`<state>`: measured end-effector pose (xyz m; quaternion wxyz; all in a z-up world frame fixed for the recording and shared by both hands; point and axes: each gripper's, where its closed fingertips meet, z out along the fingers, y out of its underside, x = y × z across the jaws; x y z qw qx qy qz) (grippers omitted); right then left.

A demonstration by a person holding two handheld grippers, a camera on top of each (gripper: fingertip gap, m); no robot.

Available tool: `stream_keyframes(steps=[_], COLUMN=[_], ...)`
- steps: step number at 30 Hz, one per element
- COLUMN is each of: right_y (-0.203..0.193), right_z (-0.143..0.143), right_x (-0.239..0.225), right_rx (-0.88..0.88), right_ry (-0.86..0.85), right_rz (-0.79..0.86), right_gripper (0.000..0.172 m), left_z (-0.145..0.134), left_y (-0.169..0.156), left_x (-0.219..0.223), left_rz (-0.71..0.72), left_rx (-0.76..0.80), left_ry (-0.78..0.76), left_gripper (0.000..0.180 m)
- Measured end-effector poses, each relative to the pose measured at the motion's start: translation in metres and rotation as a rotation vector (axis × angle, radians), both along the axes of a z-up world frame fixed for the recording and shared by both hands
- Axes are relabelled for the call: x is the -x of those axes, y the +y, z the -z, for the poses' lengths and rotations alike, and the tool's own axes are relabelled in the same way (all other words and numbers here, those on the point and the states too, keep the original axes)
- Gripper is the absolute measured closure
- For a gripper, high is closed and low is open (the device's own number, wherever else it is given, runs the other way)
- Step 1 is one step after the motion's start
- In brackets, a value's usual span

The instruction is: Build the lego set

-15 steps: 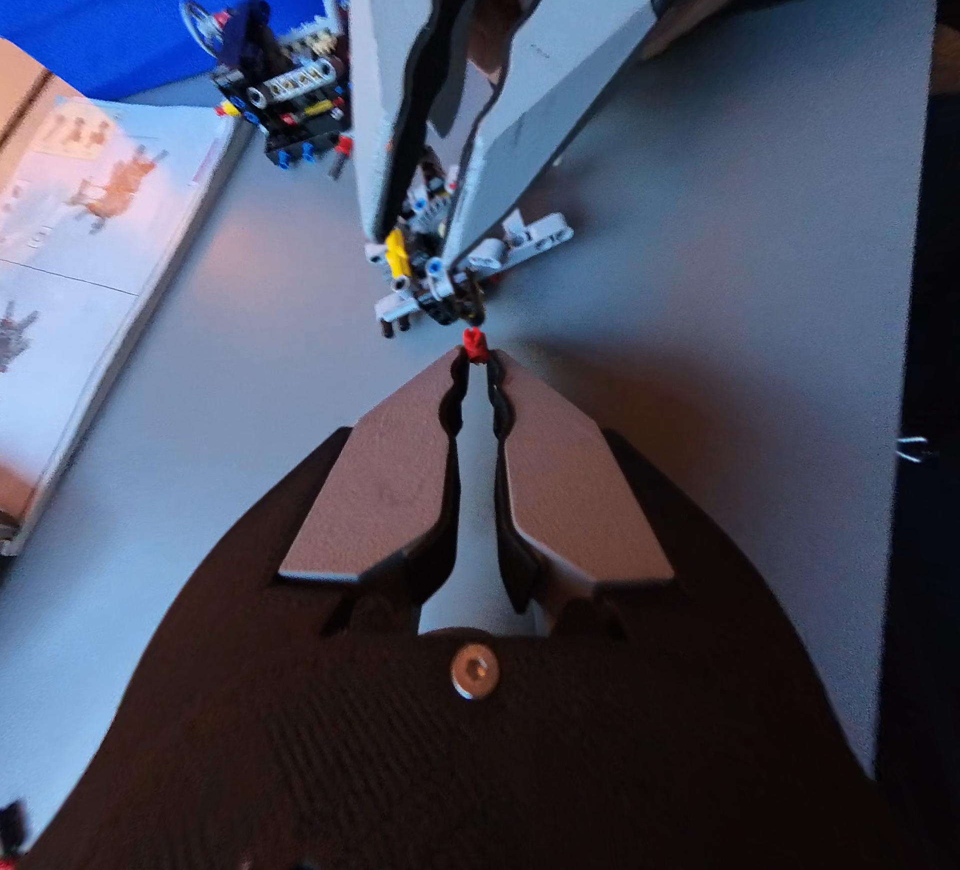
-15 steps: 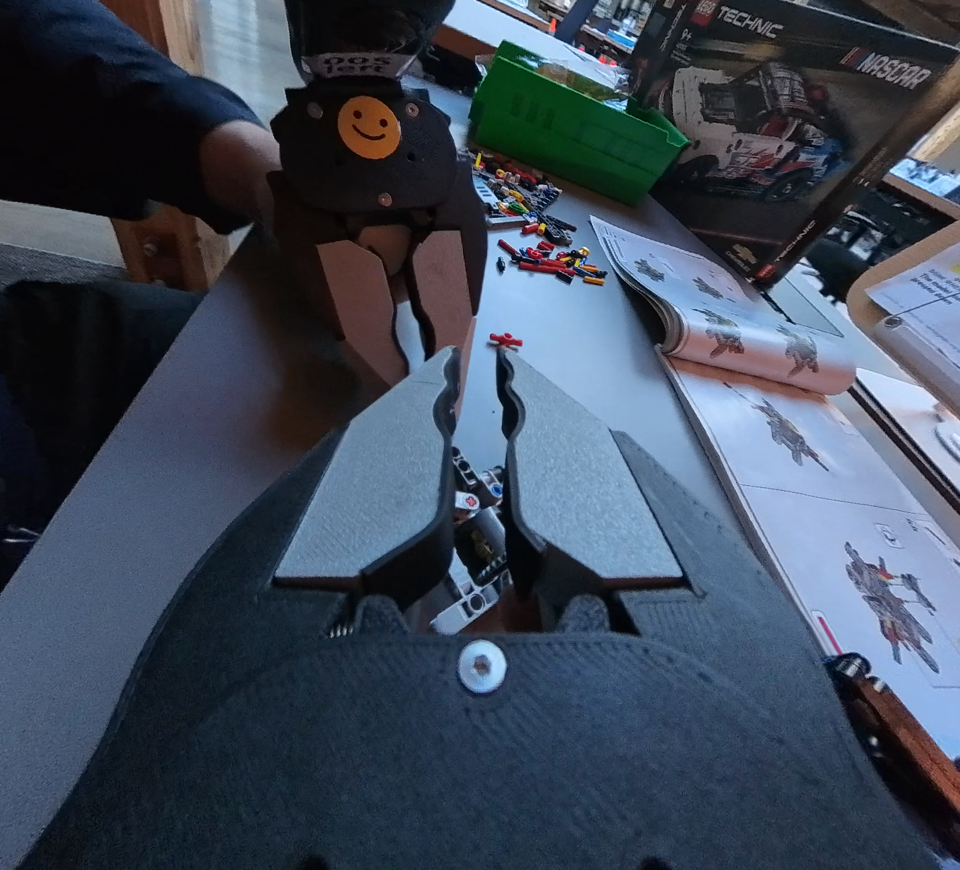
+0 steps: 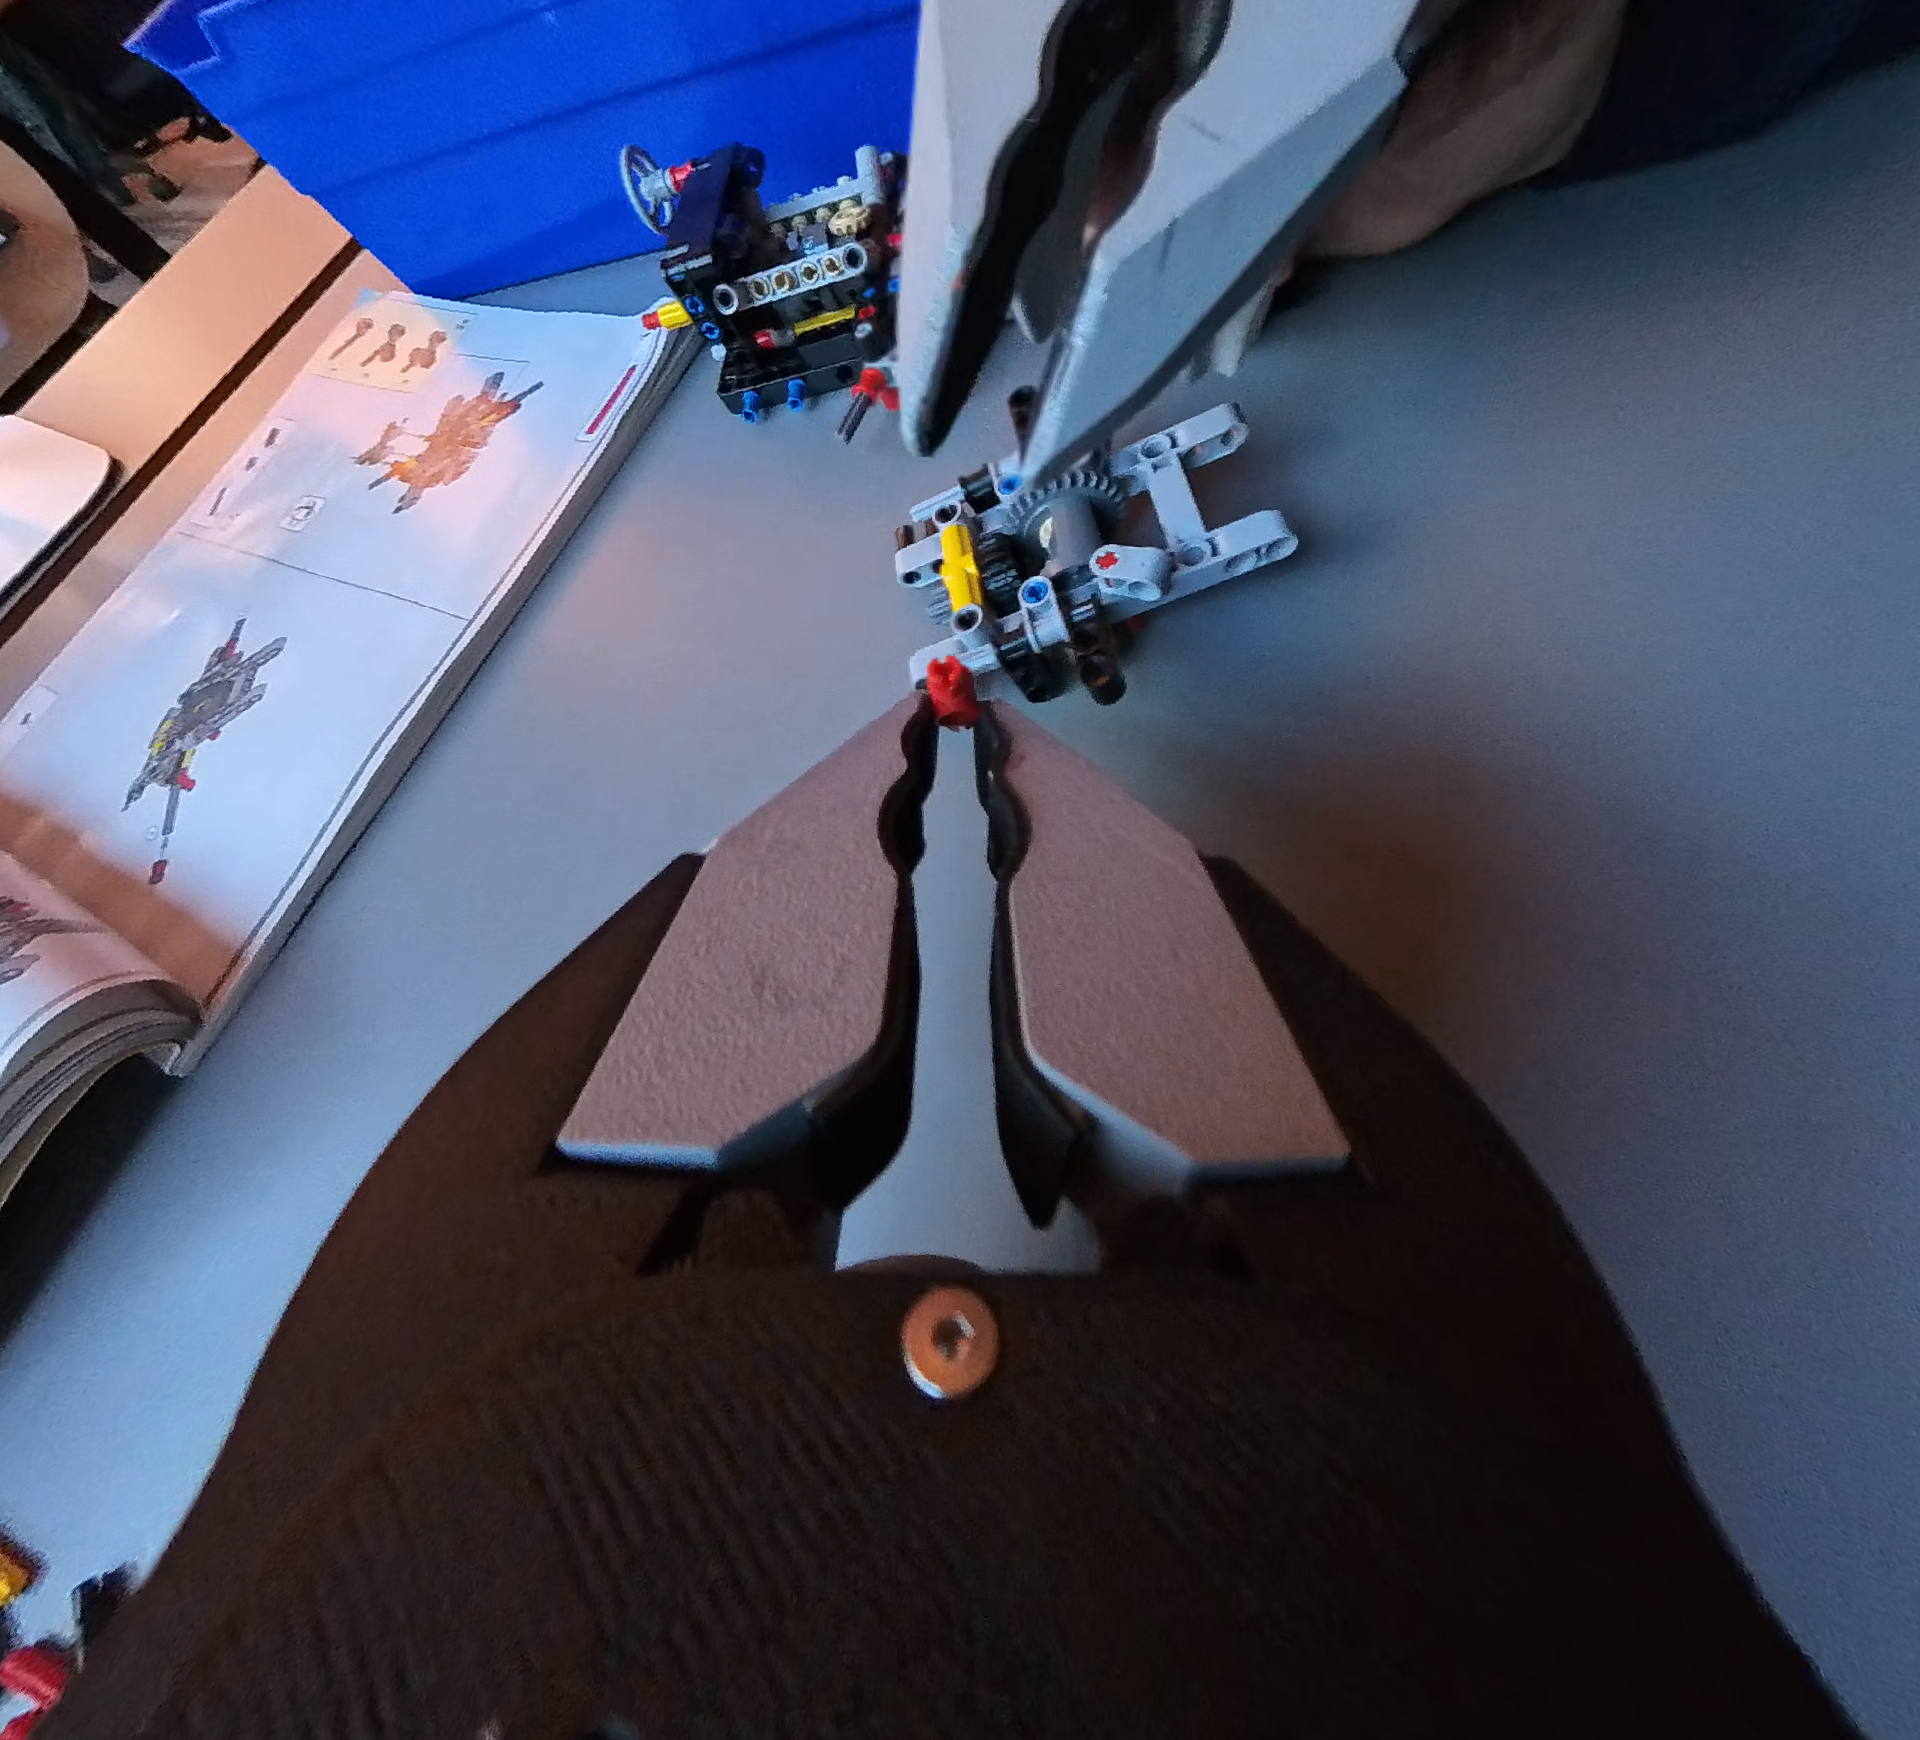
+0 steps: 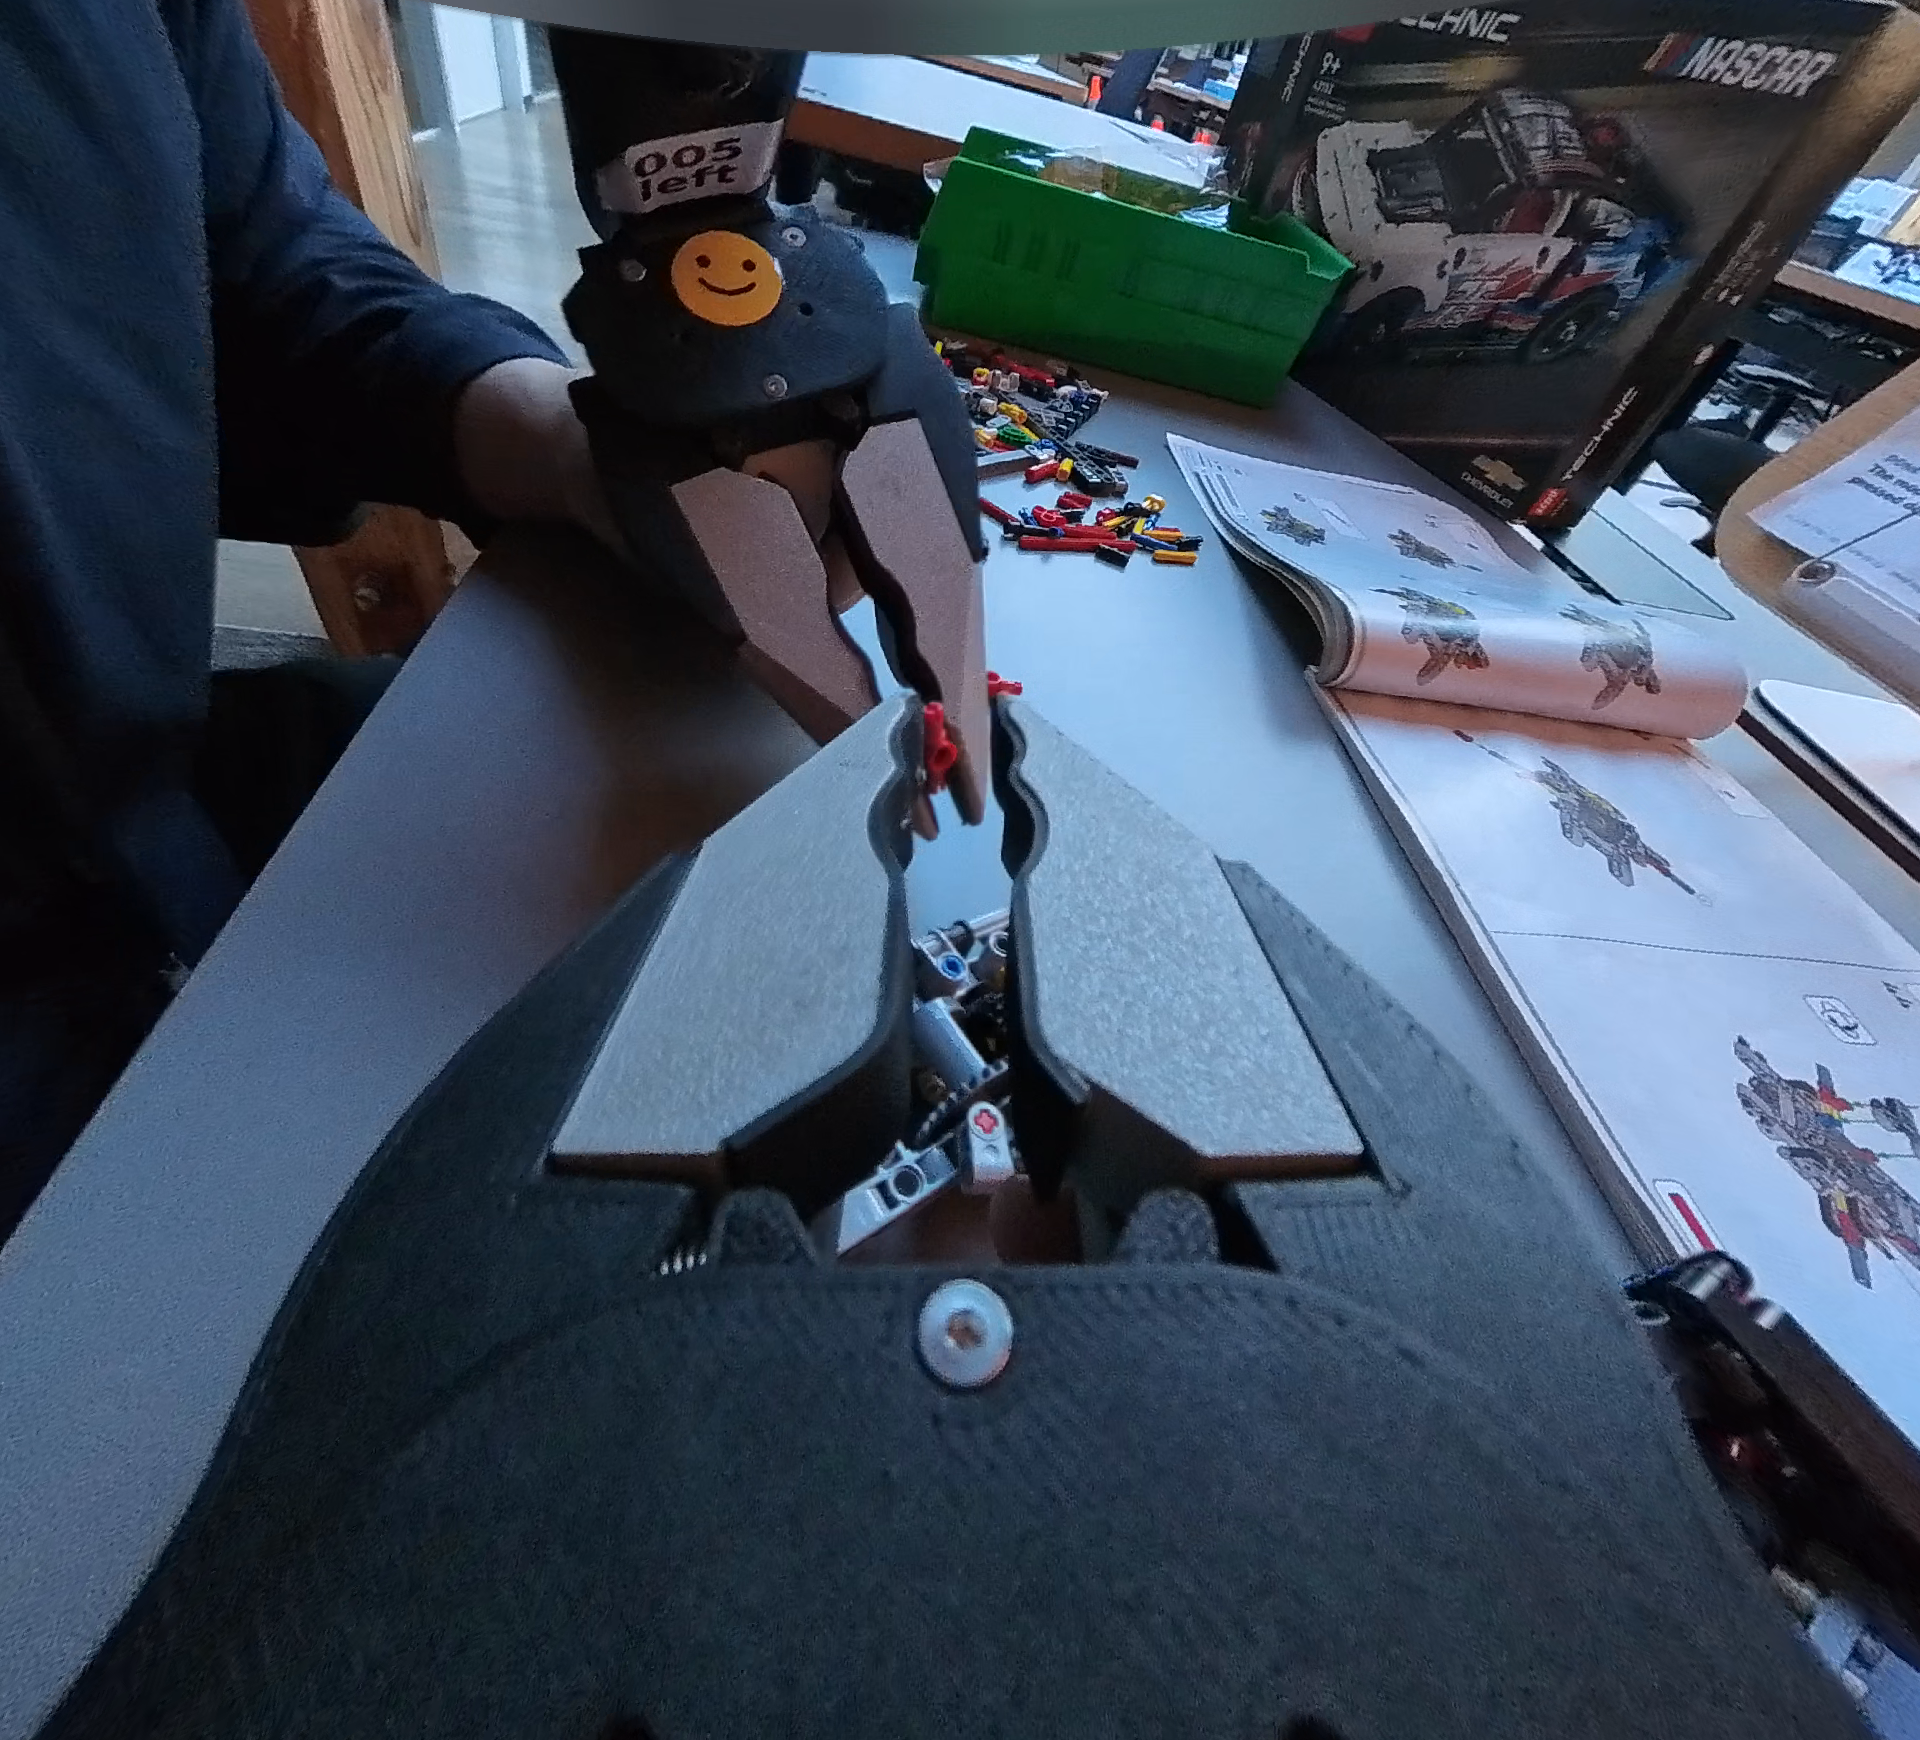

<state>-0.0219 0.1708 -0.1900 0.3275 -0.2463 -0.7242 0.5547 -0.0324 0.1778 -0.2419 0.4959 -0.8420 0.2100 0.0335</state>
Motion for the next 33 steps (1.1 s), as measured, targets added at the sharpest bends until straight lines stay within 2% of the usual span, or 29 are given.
stream_keyframes(steps=[9,13,18,28,33], right_y=[0.008,0.016,0.012,-0.021,-0.03], right_z=[0.0,0.008,0.017,0.035,0.041], right_x=[0.004,0.005,-0.005,-0.013,-0.019], right_rx=[0.003,-0.067,-0.167,-0.266,-0.303], right_ry=[-0.002,-0.019,-0.031,-0.09,-0.1], right_rz=[0.024,0.046,0.011,-0.082,-0.111], right_gripper=[0.16,0.148,0.153,0.159,0.159], left_z=[0.001,0.015,0.03,0.031,0.023], left_y=[0.0,-0.002,-0.004,-0.022,-0.025], left_x=[0.01,0.003,-0.003,-0.033,-0.039], left_rz=[-0.035,0.007,0.042,0.151,0.129], left_rx=[0.002,0.08,0.153,0.272,0.32], left_ry=[0.013,0.061,0.137,-0.069,0.035], left_gripper=[0.176,0.176,0.176,0.177,0.176])
